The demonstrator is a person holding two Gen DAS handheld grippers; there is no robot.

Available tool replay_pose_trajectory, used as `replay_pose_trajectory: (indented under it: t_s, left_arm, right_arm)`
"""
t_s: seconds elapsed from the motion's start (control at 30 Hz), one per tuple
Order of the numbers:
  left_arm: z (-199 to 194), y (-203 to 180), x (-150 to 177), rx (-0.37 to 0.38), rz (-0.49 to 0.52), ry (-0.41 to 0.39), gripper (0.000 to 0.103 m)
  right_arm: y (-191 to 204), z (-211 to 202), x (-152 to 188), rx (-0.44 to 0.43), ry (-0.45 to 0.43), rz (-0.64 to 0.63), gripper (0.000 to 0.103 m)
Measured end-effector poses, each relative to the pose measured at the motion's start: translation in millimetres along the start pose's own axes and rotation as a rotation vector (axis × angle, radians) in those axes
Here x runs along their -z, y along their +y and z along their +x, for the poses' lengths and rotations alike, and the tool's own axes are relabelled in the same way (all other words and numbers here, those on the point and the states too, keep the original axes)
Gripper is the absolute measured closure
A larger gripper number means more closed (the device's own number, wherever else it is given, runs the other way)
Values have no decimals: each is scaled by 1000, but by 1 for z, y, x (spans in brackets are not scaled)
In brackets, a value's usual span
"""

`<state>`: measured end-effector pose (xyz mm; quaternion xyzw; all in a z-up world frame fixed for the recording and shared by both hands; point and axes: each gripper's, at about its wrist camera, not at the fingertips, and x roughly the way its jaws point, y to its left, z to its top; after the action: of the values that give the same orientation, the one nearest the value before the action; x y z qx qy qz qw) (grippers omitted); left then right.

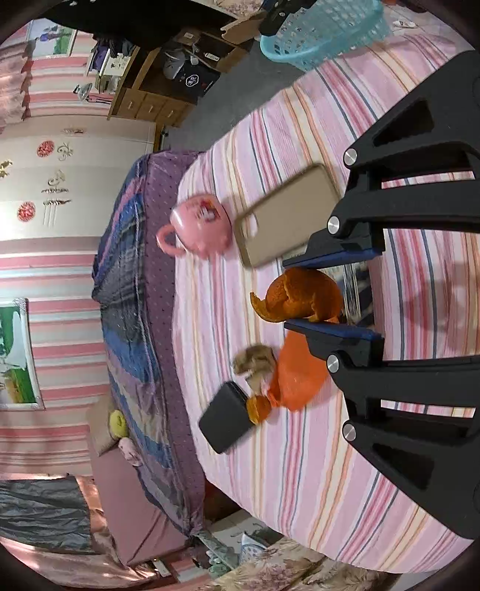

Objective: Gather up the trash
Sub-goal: 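Carry the peel and brown block over the blue basket and release both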

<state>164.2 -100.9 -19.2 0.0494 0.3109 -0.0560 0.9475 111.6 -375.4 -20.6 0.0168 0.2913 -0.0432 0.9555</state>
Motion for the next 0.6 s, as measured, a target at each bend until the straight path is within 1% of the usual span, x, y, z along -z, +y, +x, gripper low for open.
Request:
replay_pose_trajectory:
  t_s: [0.1,0.13,0.17,0.2,0.23,0.27,0.37,0.5,0.57,0.6]
  left_arm:
    - [-4,-26,-3,-9,41,-20,77]
    - [-4,-33,-4,-9,50,-22,77]
    - [-4,-43,-4,-8,61,-23,77]
    - [-4,-55,-5,-2,70,-24,77]
    - [-4,-64,-5,10,70,-25,77]
    - [-5,-72,-5,24,67,-25,77]
    - [-5,-107,-6,82,66,-23,77]
    - [-5,-158,-2,143,102,-21,77]
    - [-6,-184,2,173,123,-21,77]
    - [-6,-194,3,184,133,-21,77]
  right_arm:
    - [-18,-5,1,44,-1,-4,66]
    - [-23,-6,1,51,0,-1,66]
    - [-37,-9,4,70,0,11,66]
    - [-40,-11,3,76,0,14,66]
    - [-45,-13,4,84,0,18,66]
    - [-59,-16,6,106,1,22,66]
    - [-74,-20,9,134,7,21,66]
    - [-109,-26,19,165,29,43,66]
    - [-121,-28,22,175,35,51,66]
    - [-133,-30,26,192,42,63,66]
